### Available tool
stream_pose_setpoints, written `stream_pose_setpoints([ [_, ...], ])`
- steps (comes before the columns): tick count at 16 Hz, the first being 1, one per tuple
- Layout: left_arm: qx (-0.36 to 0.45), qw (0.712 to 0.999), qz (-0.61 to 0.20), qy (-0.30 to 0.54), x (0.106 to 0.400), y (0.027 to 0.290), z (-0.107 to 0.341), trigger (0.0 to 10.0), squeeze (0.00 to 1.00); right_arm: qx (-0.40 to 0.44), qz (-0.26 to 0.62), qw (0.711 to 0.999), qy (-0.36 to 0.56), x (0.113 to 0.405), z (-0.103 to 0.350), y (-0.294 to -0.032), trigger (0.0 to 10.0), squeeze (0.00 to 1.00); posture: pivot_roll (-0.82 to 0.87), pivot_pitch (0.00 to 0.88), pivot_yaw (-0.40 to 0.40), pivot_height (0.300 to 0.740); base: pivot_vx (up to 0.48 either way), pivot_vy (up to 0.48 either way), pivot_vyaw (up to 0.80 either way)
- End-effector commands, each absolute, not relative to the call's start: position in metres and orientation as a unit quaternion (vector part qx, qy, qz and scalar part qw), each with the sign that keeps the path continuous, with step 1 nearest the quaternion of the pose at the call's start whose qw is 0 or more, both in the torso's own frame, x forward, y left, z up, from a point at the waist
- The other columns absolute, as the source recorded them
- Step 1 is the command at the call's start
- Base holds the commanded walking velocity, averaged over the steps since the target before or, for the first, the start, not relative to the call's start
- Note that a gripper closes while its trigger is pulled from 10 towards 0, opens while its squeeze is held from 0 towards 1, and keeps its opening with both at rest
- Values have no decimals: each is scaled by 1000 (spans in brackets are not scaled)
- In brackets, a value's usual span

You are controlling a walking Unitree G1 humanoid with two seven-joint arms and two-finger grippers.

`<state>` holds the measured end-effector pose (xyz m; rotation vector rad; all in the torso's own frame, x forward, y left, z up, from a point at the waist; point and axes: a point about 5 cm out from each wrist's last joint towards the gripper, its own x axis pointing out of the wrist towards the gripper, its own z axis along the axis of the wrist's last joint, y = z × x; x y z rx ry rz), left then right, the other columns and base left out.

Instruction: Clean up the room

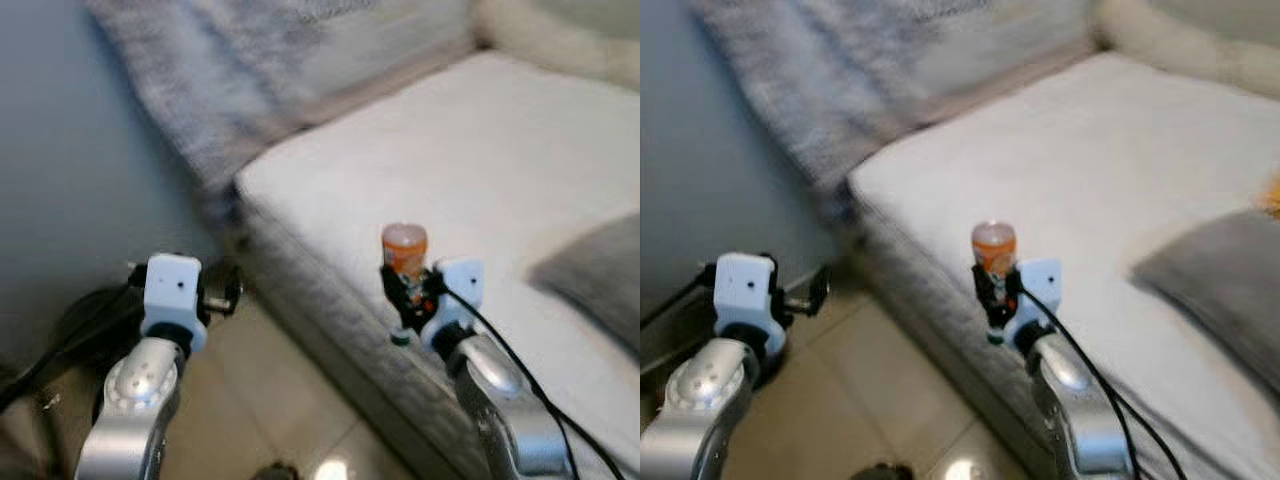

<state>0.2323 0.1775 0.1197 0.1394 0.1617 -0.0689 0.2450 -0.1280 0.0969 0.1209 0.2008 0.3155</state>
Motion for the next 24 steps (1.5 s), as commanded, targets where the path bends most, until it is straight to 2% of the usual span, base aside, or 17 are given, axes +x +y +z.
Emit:
stream_pose_setpoints([
  [1,70,994,-29,73,231,181,123,10000,0,60,161,980,102,243,97,-125,10000,0,-54,38,24,740,266,0,800],
  [12,71,995,-22,70,230,183,124,10000,0,36,170,979,109,244,93,-131,10000,0,-42,6,7,740,327,0,778],
  [17,74,994,-25,70,229,182,124,10000,0,-18,145,983,107,249,91,-137,10000,0,-34,1,-3,740,417,0,0],
  [24,77,994,-15,75,225,187,123,10000,0,2,161,981,109,247,86,-136,10000,0,-18,0,-10,740,418,0,0],
])
